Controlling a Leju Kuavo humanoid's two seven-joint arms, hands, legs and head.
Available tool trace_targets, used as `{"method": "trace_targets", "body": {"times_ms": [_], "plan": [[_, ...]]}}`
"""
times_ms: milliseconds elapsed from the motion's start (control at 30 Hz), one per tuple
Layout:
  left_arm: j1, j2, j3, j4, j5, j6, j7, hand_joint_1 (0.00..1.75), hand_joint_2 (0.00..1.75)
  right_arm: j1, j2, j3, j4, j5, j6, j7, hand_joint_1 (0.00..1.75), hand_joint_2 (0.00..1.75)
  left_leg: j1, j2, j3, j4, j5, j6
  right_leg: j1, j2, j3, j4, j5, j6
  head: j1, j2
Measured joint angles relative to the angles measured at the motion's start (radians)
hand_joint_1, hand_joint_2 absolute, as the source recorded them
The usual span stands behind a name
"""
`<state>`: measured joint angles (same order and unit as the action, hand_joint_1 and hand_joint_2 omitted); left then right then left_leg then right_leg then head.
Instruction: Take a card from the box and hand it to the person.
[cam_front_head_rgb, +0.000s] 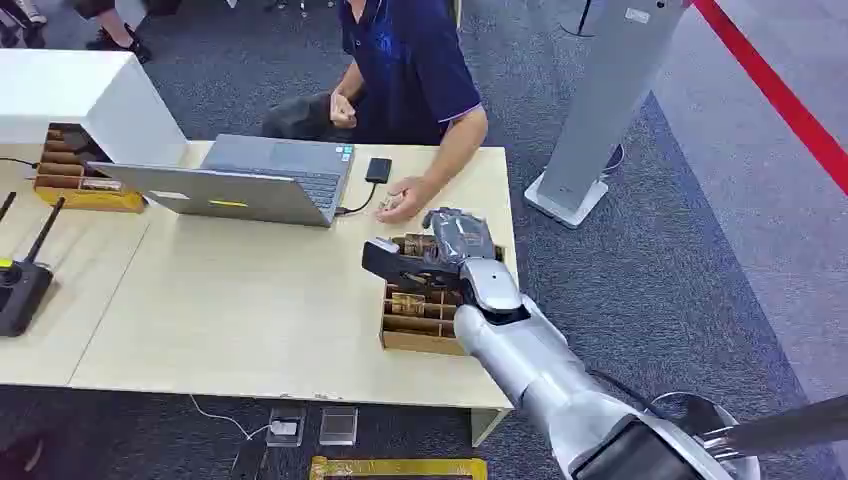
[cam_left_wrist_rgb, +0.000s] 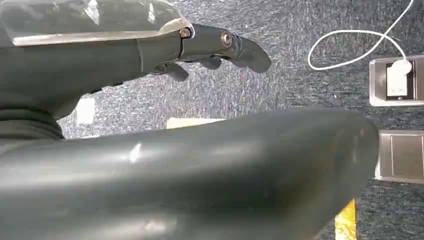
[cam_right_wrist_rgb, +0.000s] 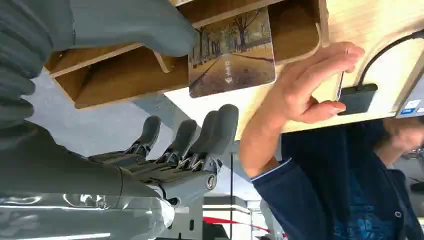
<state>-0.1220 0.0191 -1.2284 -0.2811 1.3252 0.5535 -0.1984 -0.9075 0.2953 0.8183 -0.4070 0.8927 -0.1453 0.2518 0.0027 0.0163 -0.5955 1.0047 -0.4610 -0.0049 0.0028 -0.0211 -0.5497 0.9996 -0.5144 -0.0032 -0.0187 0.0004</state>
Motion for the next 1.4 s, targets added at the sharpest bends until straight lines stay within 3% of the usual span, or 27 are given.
{"method": "trace_targets", "body": {"times_ms": [567, 700, 767, 1167, 1400], "plan": [[0.000, 0.000, 0.000, 0.000, 0.000, 0.003, 0.005, 0.00, 0.00, 0.002, 0.023, 0.002, 0.006, 0.022, 0.024, -0.019, 0.91, 1.75, 0.000, 0.000, 0.000, 0.000, 0.000, 0.000, 0.000, 0.000, 0.000, 0.000, 0.000, 0.000, 0.000, 0.000], [0.000, 0.000, 0.000, 0.000, 0.000, 0.006, 0.008, 0.00, 0.00, 0.002, 0.024, 0.002, 0.007, 0.023, 0.026, -0.023, 1.05, 1.75, 0.000, 0.000, 0.000, 0.000, 0.000, 0.000, 0.000, 0.000, 0.000, 0.000, 0.000, 0.000, 0.000, 0.000], [0.000, -0.001, 0.000, 0.000, -0.002, 0.006, 0.010, 0.00, 0.00, 0.002, 0.024, 0.002, 0.007, 0.020, 0.025, -0.025, 1.26, 1.75, 0.000, 0.000, 0.000, 0.000, 0.000, 0.000, 0.000, 0.000, 0.000, 0.000, 0.000, 0.000, 0.000, 0.000], [0.000, -0.001, 0.000, 0.000, -0.002, 0.012, 0.013, 0.00, 0.00, 0.002, 0.025, 0.002, 0.007, 0.020, 0.021, -0.035, 1.41, 1.75, 0.000, 0.000, 0.000, 0.000, 0.000, 0.000, 0.000, 0.000, 0.000, 0.000, 0.000, 0.000, 0.000, 0.000], [0.000, -0.001, 0.000, 0.000, -0.006, 0.013, 0.013, 0.00, 0.00, 0.002, 0.025, 0.002, 0.007, 0.019, 0.019, -0.038, 1.40, 1.75, 0.000, 0.000, 0.000, 0.000, 0.000, 0.000, 0.000, 0.000, 0.000, 0.000, 0.000, 0.000, 0.000, 0.000]]}}
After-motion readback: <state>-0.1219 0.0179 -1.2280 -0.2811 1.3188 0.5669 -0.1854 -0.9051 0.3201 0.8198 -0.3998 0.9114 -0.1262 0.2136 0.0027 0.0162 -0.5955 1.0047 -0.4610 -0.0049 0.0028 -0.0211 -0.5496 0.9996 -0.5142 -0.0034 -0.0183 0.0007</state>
